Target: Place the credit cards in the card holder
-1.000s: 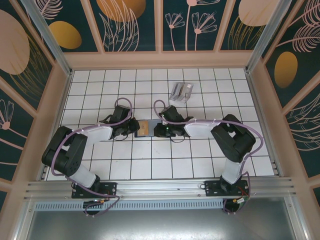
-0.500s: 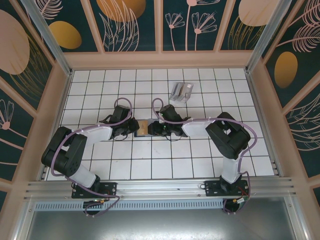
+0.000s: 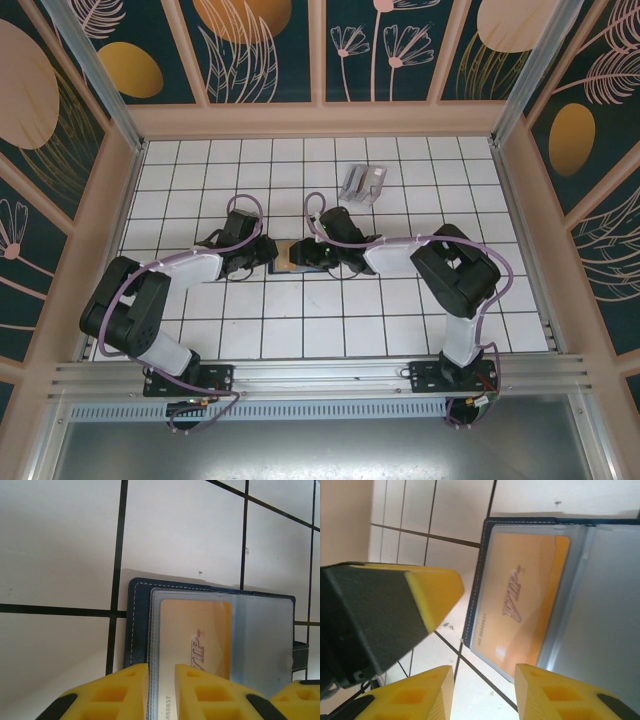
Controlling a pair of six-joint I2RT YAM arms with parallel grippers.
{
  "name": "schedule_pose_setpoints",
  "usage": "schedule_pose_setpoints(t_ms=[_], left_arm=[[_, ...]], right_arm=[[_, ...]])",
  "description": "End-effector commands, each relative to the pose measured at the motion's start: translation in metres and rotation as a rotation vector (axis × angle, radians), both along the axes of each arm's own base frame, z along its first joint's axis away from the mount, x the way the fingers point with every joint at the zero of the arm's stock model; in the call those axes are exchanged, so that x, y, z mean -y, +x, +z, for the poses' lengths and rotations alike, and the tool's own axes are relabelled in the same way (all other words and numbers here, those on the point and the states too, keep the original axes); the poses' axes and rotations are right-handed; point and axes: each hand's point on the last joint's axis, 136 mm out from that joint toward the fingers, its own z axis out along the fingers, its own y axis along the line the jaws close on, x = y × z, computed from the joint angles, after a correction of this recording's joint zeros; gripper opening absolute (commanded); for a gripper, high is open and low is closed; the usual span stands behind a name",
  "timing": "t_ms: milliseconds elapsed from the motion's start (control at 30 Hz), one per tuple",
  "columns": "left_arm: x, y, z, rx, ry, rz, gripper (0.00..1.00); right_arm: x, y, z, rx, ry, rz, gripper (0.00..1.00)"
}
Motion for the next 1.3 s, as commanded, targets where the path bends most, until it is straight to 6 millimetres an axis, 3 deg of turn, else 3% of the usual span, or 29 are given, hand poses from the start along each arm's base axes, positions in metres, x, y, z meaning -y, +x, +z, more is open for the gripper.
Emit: schedule_pose_setpoints(t_ms=[0,100,233,467,867,1267], left_arm=[[-0.001,-0.002,0.002,-0.004,0.009,-0.026,0.23],[0.002,-0.002,0.002,-0.005,-0.010,-0.030,0.23],[0.005,-0.001,0.001,-0.002,-0.021,-0.031,0.23],[0.008,0.001,-0.001,-0.013,-0.024,-0.043,0.23],[0.002,-0.006,-0.006,-0.023,-0.010,-0.037,0.24],[0.005,-0.003,-0.006,-0.025,-0.006,-0.046,0.24]], right_arm=[[0.019,0.003,0.016,0.071,-0.070,-0.030,0.41],[0.041,0.000,0.010,0.074,-0.182,-0.067,0.46],[0.055,-0.008,0.004,0.064,-0.219,-0.079,0.53],[0.058,-0.007,-0.012,0.023,-0.239,-0.116,0.61],[0.042,-0.003,-0.020,-0.001,-0.209,-0.081,0.55],[0.031,0.004,-0.008,0.027,-0.162,-0.057,0.33]])
